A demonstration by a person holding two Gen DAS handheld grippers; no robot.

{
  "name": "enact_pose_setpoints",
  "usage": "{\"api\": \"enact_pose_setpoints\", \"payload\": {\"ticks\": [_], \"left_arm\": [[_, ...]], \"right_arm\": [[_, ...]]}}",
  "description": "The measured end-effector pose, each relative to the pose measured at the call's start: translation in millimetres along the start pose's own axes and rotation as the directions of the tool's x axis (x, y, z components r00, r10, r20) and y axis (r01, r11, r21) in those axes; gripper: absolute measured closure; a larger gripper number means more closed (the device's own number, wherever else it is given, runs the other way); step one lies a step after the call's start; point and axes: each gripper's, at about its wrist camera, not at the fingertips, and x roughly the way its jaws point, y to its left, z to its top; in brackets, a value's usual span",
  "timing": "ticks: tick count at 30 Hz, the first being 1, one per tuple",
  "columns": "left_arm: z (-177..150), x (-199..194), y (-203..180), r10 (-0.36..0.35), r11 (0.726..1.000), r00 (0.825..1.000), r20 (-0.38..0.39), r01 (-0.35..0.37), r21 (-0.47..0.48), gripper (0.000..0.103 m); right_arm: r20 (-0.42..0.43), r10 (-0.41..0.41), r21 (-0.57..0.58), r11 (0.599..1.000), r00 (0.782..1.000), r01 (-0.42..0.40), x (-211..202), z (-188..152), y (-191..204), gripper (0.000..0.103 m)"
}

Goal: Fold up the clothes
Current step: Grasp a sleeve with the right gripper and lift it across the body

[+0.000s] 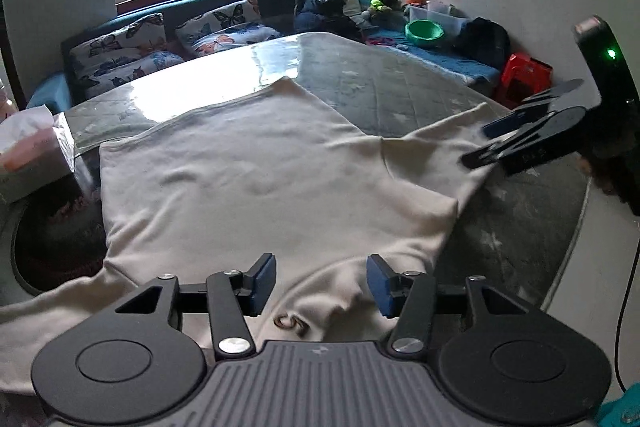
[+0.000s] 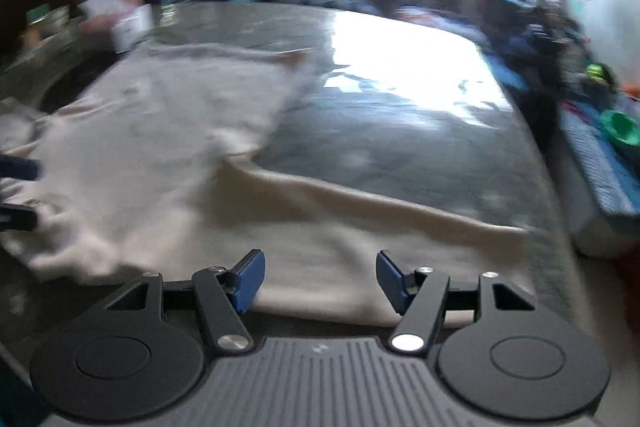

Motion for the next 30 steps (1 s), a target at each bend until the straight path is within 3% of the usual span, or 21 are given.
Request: {"api": "enact_pose_setpoints", "payload": {"ticks": [3,7,10,15,19,20,22,30], "left_arm": [[6,5,-2,-0.003,1.0,1.0,-0.002,0.003,-0.009,0.048],[14,10,-7,-0.008,1.0,1.0,0.0,0.008,-0.012,0.045],[17,15,-13,-0.001,1.0,1.0,-0.008,0.001,0.006,0.044],[20,22,-18,0.001,1.0,1.0,-0.02,-0.001,0.006,0.041],[24,26,-22,-0.001,1.0,1.0,-0.017,0.001,0.0,0.04],[24,27,-24,-0.001,1.0,1.0,-0.018,0.001,0.004,0.039],[26,31,-29,-0.003,1.0,1.0,-0.02,0.003,0.011,0.039],[18,46,-43,-0.029,1.0,0.999,-0.042,0.03,0.01,0.039]], "right_arm": [[-0.021,-0.132,0.056,0.989,0.991,0.133,4,-8,-36,0.04],[-0.041,-0.186,0.175,0.966,0.982,0.191,10,-16,-76,0.04],[-0.033,-0.155,0.26,0.953,0.987,0.158,10,-22,-91,0.04],[-0.025,-0.136,0.278,0.951,0.99,0.138,7,-26,-98,0.043],[-0.023,-0.099,0.279,0.955,0.995,0.101,3,-26,-93,0.06],[-0.02,-0.087,0.281,0.956,0.996,0.089,3,-25,-93,0.075],[-0.012,-0.06,0.295,0.954,0.998,0.061,2,-23,-92,0.091],[0.128,0.041,0.308,0.948,0.991,-0.079,-41,10,-77,0.093]]}}
